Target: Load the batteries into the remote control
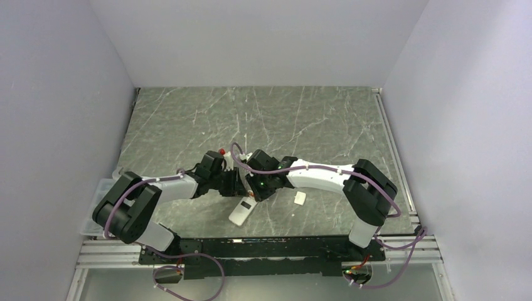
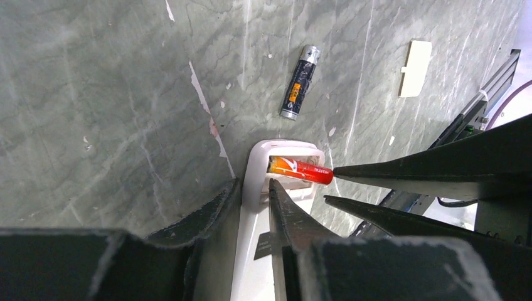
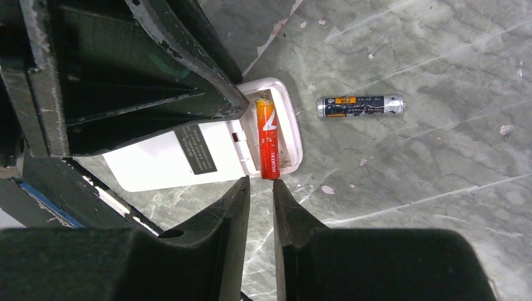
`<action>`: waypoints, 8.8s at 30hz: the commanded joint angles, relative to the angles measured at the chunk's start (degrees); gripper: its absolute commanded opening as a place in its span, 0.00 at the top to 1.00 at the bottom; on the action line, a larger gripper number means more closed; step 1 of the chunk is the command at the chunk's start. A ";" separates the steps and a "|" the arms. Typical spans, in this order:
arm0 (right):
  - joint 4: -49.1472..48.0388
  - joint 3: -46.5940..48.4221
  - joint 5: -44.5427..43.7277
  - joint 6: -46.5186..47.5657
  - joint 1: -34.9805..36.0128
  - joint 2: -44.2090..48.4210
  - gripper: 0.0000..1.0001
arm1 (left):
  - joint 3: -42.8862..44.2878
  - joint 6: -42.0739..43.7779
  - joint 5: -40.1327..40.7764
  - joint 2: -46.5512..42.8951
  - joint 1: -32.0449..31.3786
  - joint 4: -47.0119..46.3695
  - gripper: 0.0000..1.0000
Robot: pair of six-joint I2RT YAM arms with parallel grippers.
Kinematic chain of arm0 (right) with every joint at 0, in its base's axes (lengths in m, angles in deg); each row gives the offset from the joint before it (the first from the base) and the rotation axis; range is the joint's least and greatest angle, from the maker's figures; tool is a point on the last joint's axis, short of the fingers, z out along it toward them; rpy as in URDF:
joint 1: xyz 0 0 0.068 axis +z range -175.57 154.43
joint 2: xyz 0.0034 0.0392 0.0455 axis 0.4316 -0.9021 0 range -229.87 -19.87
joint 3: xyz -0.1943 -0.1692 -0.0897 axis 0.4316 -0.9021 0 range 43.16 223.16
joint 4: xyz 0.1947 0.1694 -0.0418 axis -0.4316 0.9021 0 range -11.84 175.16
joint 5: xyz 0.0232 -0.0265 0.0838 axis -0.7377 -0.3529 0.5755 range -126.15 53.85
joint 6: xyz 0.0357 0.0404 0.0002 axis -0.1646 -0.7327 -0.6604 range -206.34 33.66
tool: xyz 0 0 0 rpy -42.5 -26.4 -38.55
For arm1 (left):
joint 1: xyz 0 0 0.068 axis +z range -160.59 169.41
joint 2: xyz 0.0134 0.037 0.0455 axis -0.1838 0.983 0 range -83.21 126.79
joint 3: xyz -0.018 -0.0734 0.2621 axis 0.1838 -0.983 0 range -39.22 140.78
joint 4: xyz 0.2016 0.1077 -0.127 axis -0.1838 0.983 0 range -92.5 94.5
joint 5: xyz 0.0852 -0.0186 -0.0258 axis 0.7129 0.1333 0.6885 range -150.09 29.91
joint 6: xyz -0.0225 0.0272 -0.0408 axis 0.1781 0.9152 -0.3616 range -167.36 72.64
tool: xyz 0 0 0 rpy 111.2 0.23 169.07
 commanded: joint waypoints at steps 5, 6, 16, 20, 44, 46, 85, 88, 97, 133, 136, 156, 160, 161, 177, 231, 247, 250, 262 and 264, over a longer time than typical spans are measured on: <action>-2.25 1.72 -0.31 -1.07 0.04 0.24 0.78 | 0.70 1.45 -2.35 0.31 -0.04 -2.80 0.74; -2.25 1.79 -0.31 -1.11 0.10 0.17 0.79 | 0.61 1.61 -2.28 0.06 0.00 -2.63 0.75; -0.68 2.46 -3.16 -0.89 0.05 -0.50 0.80 | 0.15 1.99 -2.51 -1.31 0.00 -1.87 0.77; -0.80 2.46 -2.88 -0.85 0.05 -0.86 0.81 | 0.06 1.87 -3.03 -1.18 0.00 -2.47 0.77; -2.67 3.24 -2.33 -0.80 -0.42 -1.67 0.87 | 0.27 2.99 -5.55 -0.58 -0.12 -3.24 0.80; -2.61 3.59 -2.33 -0.68 -0.39 -1.77 0.87 | 0.16 3.00 -5.72 -0.58 -0.13 -3.39 0.81; -3.26 9.53 -1.97 0.56 -2.24 -7.91 0.94 | -0.69 4.92 -6.72 -2.85 -2.90 -4.07 0.85; -3.50 9.50 -1.27 0.40 -2.24 -8.34 0.94 | -0.73 4.92 -6.75 -3.15 -3.03 -4.06 0.86; -4.64 8.59 1.04 -0.31 -2.06 -10.46 0.95 | -0.73 4.97 -7.03 -3.61 -3.12 -4.24 0.86; 6.29 17.11 0.34 -1.26 3.03 -23.14 0.91 | -1.21 4.49 -7.12 -7.22 -3.47 -5.55 0.86; 8.36 18.06 0.28 -1.15 3.28 -24.10 0.90 | -1.34 4.31 -7.10 -7.82 -3.47 -5.74 0.86; 11.20 18.84 -3.43 -3.59 5.93 -26.02 0.82 | -0.88 5.04 -5.87 -11.31 -3.65 -3.14 0.85; 11.28 19.65 -4.68 -4.08 5.93 -23.87 0.79 | -0.48 5.51 -4.47 -12.42 -3.65 -1.04 0.83; 11.33 19.92 -5.01 -4.22 5.93 -23.42 0.79 | -0.43 5.61 -4.20 -12.73 -3.65 -0.61 0.82; 11.22 19.84 -9.84 -4.72 5.91 -13.74 0.72 | -0.50 2.71 2.03 -17.12 -3.65 5.86 0.61; -22.60 -23.69 0.88 -24.75 15.99 16.05 0.82 | 10.02 3.86 -4.80 8.43 1.01 -9.88 0.73; -24.58 -16.35 -4.48 -27.14 17.62 7.17 0.90 | 5.43 2.76 -9.26 11.65 0.92 -12.86 0.77; -22.17 -15.12 -6.22 -27.38 17.62 5.13 0.91 | 4.54 3.21 -8.35 9.84 0.93 -11.39 0.78; -17.19 -16.33 -12.22 -28.27 17.55 4.72 0.92 | 1.28 5.35 -5.43 1.93 0.92 -5.16 0.78; -16.67 -17.14 -12.70 -28.51 17.59 5.40 0.92 | 0.67 5.45 -5.42 0.63 0.93 -4.59 0.78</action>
